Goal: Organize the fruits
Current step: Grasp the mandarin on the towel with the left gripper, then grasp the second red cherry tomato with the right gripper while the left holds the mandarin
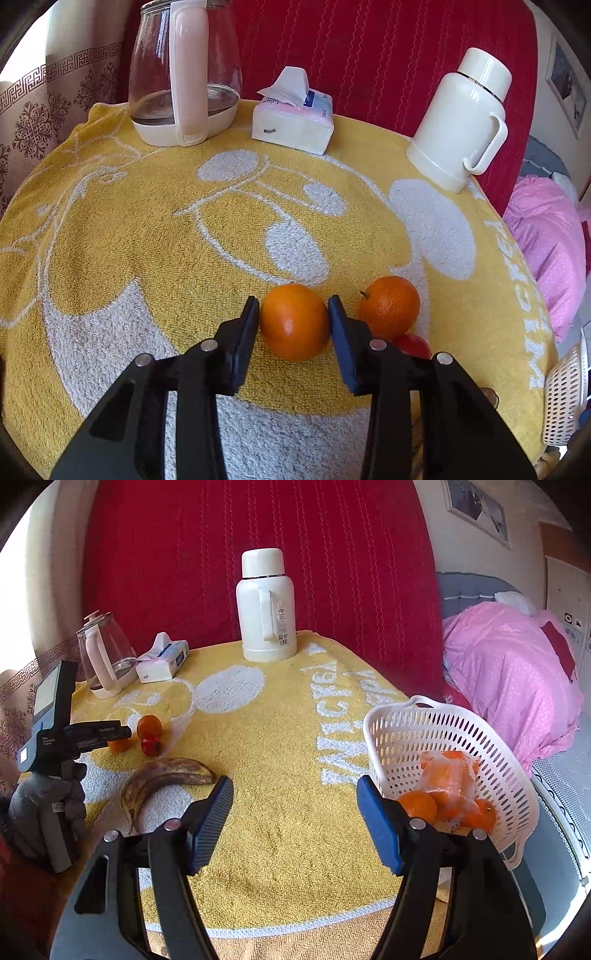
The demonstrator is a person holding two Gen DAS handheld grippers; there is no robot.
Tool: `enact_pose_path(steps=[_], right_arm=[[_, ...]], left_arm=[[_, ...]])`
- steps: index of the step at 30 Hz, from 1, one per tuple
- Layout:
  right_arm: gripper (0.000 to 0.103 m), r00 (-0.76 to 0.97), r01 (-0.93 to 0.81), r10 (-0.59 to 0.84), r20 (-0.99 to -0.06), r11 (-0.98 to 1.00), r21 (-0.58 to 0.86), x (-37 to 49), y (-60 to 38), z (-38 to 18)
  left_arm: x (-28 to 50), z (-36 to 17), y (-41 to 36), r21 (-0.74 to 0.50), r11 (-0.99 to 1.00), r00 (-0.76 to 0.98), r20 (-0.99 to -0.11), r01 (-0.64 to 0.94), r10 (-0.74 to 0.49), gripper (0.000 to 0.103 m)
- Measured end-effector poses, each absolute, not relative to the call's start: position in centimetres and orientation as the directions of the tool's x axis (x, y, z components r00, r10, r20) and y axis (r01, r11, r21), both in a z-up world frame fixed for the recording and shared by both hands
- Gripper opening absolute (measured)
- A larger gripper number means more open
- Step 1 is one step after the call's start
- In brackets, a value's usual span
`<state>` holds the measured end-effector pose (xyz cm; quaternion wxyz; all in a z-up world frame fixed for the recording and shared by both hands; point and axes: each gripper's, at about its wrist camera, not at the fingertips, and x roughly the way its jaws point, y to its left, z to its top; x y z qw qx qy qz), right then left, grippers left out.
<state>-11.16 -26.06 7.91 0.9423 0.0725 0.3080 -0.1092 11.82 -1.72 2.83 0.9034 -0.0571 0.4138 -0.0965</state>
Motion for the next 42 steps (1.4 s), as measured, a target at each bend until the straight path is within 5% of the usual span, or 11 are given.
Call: enact_pose_path(steps=[23,36,42], right_arm=[[0.071,0.693,0.006,0.138,-0.707,0.981,0.196,-1.0,-19.8,6.2],[0.070,0.621,-0.103,0.188,-0.761,0.982,0.158,6.5,-14.7,4.5],[0.053,0.611,-0.122,0.166,-0.774,0.986,0.115,8.0,-13.5,3.3]], left_arm=[[9.8,6.4,1.5,-0.241,0.968,0.730,-0.649,0.072,-0.215,0.037],[10.2,5.9,2.2,-0.241,0.970,0.727,-0.661,0.026,-0.184,0.037],[10.3,5.8,2.5,-0.242,0.970,0.726,-0.664,0.014,-0.176,0.037]])
